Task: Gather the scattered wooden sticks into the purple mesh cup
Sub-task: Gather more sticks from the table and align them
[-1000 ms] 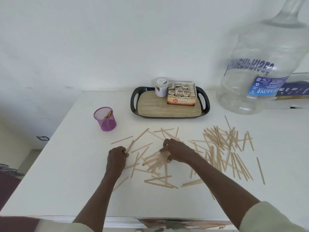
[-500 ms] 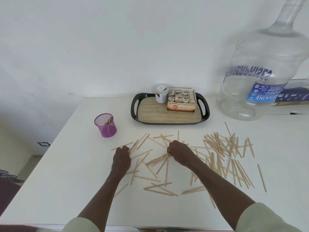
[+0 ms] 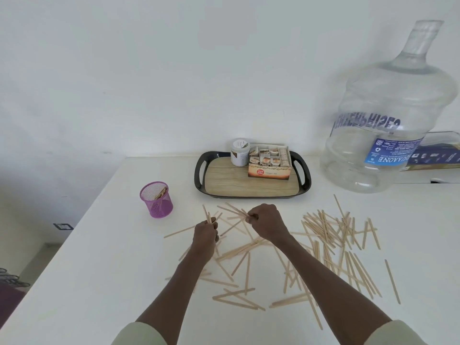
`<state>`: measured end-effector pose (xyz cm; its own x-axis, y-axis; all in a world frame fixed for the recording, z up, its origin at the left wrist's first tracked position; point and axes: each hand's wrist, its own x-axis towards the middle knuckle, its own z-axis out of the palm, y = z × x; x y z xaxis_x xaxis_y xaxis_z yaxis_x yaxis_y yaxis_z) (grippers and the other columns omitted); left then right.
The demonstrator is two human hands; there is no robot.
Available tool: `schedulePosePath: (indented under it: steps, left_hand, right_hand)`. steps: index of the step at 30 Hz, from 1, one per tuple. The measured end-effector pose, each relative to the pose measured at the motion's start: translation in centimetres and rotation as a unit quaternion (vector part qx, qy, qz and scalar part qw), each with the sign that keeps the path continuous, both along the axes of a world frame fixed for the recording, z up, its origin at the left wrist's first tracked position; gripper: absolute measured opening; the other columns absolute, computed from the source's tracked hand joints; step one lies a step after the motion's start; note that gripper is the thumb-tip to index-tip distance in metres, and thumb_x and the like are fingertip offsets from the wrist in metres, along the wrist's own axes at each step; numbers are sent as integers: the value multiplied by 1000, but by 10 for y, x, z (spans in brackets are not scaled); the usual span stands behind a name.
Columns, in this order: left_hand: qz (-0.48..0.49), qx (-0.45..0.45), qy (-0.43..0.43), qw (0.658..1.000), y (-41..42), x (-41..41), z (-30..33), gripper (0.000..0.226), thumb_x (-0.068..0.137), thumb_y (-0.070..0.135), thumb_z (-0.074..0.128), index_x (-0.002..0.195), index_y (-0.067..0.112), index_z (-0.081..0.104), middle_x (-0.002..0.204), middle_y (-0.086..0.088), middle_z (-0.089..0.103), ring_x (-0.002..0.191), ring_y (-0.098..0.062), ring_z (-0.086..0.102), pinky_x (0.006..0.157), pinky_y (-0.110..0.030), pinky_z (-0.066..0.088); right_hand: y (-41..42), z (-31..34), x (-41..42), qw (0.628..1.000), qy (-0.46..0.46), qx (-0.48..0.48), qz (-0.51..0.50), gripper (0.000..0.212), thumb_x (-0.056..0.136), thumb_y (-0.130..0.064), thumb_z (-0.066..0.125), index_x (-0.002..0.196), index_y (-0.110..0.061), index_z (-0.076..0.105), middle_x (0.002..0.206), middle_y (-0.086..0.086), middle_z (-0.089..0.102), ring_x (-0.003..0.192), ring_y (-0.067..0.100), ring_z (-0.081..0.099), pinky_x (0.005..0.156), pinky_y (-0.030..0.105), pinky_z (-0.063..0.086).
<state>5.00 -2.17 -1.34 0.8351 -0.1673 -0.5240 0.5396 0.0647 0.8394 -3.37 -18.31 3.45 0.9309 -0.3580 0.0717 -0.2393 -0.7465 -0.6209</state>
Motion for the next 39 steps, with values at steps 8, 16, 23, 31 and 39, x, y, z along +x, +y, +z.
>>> schedulePosePath:
  steps: [8, 16, 23, 31, 39]
  left_hand:
    - [-46, -50, -5, 998, -44, -14, 10, 50, 103, 48, 35, 94, 8, 62, 61, 1, 39, 49, -7, 33, 50, -22, 31]
    - [-179, -46, -90, 979, -53, -16, 16, 57, 104, 47, 34, 71, 13, 65, 54, 2, 37, 52, -10, 33, 53, -26, 29]
    - [-118, -24, -94, 988, -63, -4, 19, 47, 108, 29, 29, 83, 3, 60, 63, -7, 54, 55, -13, 48, 57, -28, 37]
    - [-27, -88, -26, 995, -64, 4, 29, 36, 108, 21, 31, 82, 6, 51, 69, -8, 51, 65, -18, 51, 65, -28, 46]
    - [10, -90, -96, 991, -73, 0, 45, 23, 106, 18, 33, 97, 12, 55, 64, 5, 47, 52, -8, 40, 56, -25, 38]
  right_hand:
    - [20, 4, 12, 997, 21, 39, -56, 22, 82, -12, 65, 67, 3, 69, 62, 17, 64, 53, 18, 48, 51, 27, 35]
    - [21, 7, 18, 997, 0, 68, -47, 29, 81, -4, 55, 52, -6, 58, 50, 2, 55, 45, 7, 47, 43, 11, 30]
    - [27, 4, 17, 988, -80, 125, -31, 21, 85, -2, 60, 66, -1, 69, 54, 5, 61, 47, 4, 48, 48, 14, 38]
    - [25, -2, 18, 987, -101, 120, -28, 19, 81, -4, 60, 79, -9, 78, 69, 3, 74, 59, 4, 61, 61, 11, 47]
    - [26, -14, 19, 764, -53, 579, -279, 31, 93, -32, 60, 85, -4, 70, 76, 6, 69, 71, 20, 62, 73, 32, 50]
